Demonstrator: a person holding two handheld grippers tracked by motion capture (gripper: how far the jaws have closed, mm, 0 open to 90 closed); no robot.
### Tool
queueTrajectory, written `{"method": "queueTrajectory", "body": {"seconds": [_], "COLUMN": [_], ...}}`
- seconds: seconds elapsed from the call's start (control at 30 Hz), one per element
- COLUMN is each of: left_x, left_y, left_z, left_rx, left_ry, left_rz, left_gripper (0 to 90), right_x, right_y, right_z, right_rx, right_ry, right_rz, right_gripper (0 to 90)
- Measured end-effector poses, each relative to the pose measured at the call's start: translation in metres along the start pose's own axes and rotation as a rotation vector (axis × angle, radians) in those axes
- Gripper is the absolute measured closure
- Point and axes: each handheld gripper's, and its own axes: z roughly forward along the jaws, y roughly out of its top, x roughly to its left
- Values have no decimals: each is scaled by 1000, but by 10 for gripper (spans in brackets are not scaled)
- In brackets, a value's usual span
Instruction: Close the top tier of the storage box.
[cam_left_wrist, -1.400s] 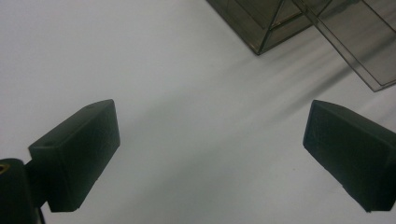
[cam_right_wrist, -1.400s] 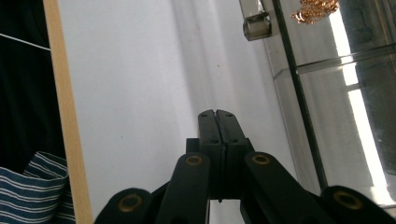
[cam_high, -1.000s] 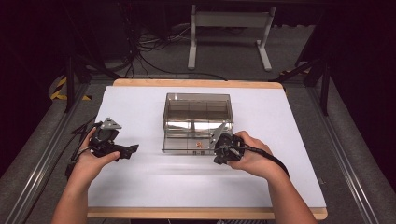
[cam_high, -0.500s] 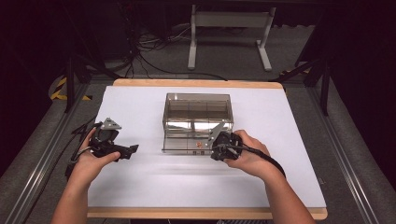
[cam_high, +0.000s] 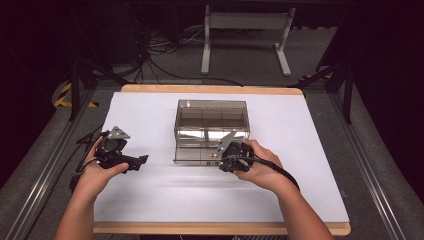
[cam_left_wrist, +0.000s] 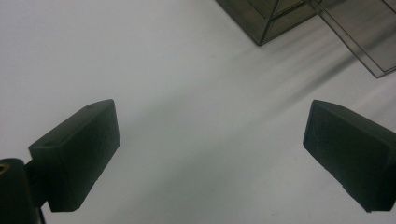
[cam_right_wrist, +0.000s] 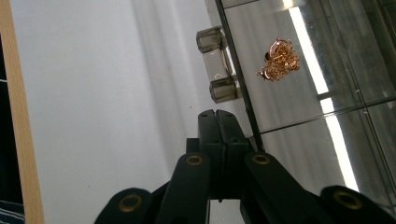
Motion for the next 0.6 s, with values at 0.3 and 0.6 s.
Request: {"method": "queueTrajectory", "body": {"seconds": [0.3, 0.6], "left_x": [1, 1], "left_y": [0, 0], "left_z": [-2, -1], "left_rx": [-5, -1], "left_ry": [0, -4], "left_rz": [-7, -5], "left_gripper": [46, 46], "right_x": [2, 0], "right_y": [7, 14], "right_z": [2, 4], "right_rx": [7, 57], "right_ry": [-16, 2], "right_rz": [-1, 6], "right_gripper": [900, 900]}}
